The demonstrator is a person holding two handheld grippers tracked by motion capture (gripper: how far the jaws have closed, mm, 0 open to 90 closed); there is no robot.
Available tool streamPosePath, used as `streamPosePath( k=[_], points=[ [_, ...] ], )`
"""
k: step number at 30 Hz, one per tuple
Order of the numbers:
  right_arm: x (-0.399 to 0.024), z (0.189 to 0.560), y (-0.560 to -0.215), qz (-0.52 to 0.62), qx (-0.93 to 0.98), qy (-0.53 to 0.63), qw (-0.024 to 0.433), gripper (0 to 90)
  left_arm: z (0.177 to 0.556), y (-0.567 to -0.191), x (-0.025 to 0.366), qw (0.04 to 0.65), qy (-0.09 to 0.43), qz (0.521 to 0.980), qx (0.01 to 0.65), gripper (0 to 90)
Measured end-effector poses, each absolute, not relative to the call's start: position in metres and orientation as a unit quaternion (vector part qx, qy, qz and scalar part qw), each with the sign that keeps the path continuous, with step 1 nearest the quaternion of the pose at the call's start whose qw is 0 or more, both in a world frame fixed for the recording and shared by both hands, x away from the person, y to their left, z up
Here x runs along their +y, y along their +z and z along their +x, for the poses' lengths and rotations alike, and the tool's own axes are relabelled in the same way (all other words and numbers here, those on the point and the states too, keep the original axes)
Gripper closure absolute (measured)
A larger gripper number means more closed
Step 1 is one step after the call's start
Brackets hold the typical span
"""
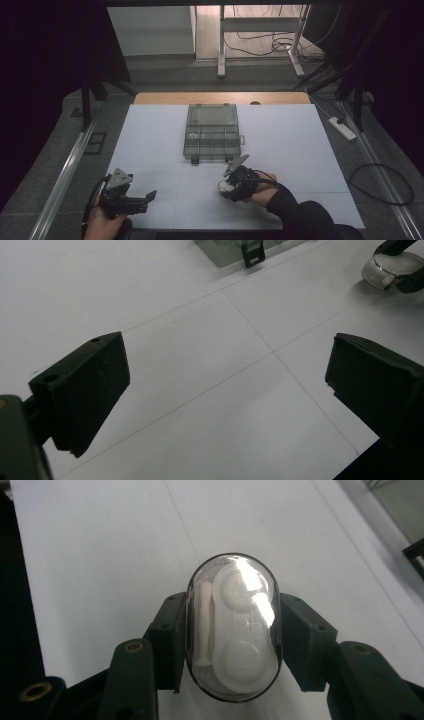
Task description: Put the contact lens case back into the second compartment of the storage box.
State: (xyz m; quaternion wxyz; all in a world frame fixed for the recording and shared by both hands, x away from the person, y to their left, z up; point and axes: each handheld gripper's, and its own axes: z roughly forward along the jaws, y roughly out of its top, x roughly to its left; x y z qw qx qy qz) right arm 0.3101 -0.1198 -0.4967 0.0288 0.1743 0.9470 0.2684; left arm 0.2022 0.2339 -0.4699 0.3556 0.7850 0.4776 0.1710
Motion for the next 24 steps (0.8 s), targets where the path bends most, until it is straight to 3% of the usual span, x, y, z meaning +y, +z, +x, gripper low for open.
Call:
streamPosePath(
  k=[24],
  points=[
    [-0.117,0.334,-0.470,0.264,0.908,0.322,0.053,48.9,0.203,-0.470,0.234,0.355,0.172,0.786,0.476,4.1]
  ],
)
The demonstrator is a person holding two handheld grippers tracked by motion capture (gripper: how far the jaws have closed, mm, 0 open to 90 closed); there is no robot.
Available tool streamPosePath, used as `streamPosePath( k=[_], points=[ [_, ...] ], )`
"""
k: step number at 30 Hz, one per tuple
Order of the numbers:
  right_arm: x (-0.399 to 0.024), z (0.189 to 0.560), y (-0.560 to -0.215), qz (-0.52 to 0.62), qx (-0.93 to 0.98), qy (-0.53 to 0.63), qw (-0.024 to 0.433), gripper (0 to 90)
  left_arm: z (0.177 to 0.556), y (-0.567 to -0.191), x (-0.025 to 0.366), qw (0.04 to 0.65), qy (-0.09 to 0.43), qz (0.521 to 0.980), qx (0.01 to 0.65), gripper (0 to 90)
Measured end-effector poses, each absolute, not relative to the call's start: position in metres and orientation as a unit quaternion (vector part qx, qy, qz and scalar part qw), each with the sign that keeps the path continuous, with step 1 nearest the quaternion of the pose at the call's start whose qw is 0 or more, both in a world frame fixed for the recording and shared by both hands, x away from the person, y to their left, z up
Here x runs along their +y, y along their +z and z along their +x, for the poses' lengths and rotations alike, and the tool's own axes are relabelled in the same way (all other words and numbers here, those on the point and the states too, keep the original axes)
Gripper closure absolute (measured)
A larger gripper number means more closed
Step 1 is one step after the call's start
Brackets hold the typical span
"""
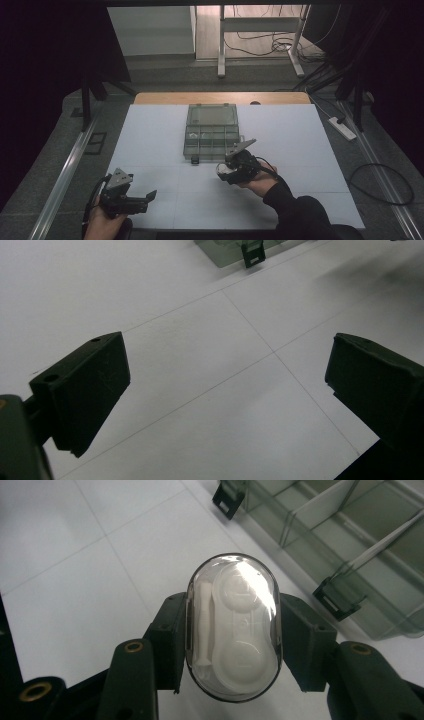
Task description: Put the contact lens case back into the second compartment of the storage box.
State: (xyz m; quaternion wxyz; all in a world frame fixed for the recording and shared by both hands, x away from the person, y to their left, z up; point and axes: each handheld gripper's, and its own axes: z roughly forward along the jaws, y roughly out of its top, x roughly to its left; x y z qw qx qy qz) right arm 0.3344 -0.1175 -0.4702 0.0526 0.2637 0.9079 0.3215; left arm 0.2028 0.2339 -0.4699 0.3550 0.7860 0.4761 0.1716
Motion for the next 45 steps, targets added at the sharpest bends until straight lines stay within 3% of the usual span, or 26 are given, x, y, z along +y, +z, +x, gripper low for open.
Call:
streamPosePath(
  k=[45],
  points=[
    [-0.074,0.406,-0.463,0.351,0.866,0.343,0.095,48.8,0.203,-0.470,0.233,0.358,0.167,0.792,0.465,3.9]
  ],
)
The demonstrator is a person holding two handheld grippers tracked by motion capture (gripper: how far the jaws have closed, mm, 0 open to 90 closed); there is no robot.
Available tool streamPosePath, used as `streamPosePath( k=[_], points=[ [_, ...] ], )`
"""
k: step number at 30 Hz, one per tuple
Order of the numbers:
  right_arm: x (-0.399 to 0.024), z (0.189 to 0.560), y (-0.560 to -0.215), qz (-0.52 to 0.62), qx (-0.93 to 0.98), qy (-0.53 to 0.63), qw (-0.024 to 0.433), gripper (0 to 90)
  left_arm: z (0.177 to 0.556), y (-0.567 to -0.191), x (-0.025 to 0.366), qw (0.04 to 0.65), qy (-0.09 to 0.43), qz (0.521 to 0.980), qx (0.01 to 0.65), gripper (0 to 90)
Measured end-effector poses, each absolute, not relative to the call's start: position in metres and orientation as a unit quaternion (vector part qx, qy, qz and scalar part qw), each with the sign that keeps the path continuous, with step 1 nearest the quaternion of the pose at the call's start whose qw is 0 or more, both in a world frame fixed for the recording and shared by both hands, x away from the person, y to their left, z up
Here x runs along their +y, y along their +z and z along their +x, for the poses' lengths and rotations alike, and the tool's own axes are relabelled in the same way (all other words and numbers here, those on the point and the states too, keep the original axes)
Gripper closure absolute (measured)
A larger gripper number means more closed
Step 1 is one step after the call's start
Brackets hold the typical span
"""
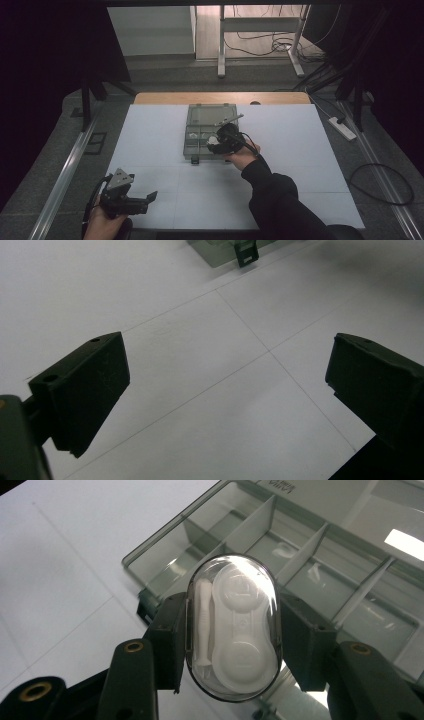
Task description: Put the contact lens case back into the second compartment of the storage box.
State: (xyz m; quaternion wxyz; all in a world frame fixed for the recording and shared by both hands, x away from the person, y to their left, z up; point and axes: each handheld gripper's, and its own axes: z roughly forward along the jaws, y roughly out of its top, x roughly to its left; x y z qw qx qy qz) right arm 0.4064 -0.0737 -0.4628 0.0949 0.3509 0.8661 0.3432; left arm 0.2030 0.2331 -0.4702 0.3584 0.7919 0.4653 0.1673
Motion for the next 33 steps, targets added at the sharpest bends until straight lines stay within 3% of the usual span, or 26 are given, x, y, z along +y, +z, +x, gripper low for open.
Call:
streamPosePath(
  k=[33],
  points=[
    [-0.031,0.456,-0.474,0.439,0.824,0.340,0.113,48.8,0.203,-0.470,0.234,0.360,0.165,0.793,0.463,3.9]
  ],
)
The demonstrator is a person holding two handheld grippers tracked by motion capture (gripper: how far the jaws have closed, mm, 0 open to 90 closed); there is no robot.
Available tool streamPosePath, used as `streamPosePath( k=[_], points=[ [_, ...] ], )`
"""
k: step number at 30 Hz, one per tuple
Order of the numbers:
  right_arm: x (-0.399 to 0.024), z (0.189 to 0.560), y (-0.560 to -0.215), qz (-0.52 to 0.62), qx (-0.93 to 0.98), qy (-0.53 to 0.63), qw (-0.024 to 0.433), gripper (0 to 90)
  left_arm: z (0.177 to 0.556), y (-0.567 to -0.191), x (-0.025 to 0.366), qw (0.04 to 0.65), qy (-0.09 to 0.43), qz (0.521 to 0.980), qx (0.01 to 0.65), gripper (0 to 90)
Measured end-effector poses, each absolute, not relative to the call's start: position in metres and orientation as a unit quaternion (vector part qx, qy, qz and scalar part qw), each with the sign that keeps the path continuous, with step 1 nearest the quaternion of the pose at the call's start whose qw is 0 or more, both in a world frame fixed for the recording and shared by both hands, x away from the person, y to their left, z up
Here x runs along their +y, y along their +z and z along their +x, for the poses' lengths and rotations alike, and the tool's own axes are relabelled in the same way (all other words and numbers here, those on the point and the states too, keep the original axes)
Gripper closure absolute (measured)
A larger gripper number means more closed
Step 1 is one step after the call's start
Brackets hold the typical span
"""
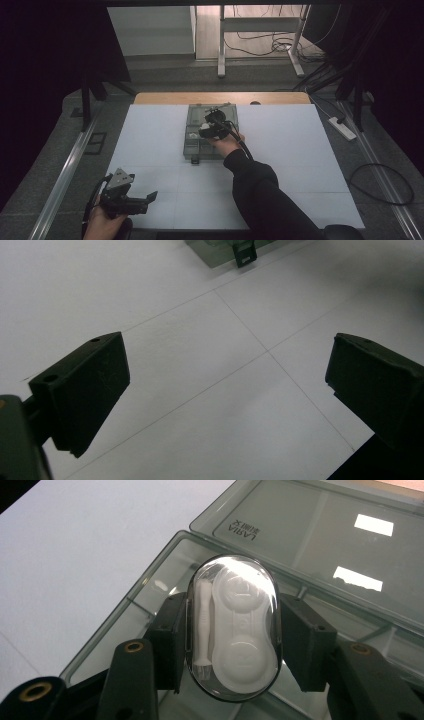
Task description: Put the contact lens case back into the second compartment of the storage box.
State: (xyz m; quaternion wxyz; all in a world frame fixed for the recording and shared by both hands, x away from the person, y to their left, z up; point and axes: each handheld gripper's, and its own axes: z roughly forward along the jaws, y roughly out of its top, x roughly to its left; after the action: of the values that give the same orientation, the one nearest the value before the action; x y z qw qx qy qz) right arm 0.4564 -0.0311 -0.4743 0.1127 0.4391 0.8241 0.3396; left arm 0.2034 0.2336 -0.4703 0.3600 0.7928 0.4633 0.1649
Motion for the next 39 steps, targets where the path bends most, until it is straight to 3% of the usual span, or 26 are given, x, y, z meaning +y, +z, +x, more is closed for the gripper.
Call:
streamPosePath(
  k=[29,39],
  points=[
    [-0.012,0.465,-0.489,0.462,0.817,0.312,0.149,48.1,0.203,-0.470,0.233,0.359,0.165,0.794,0.462,4.0],
    [-0.010,0.465,-0.488,0.455,0.821,0.308,0.153,43.0,0.203,-0.470,0.233,0.359,0.166,0.794,0.462,4.0]
  ],
)
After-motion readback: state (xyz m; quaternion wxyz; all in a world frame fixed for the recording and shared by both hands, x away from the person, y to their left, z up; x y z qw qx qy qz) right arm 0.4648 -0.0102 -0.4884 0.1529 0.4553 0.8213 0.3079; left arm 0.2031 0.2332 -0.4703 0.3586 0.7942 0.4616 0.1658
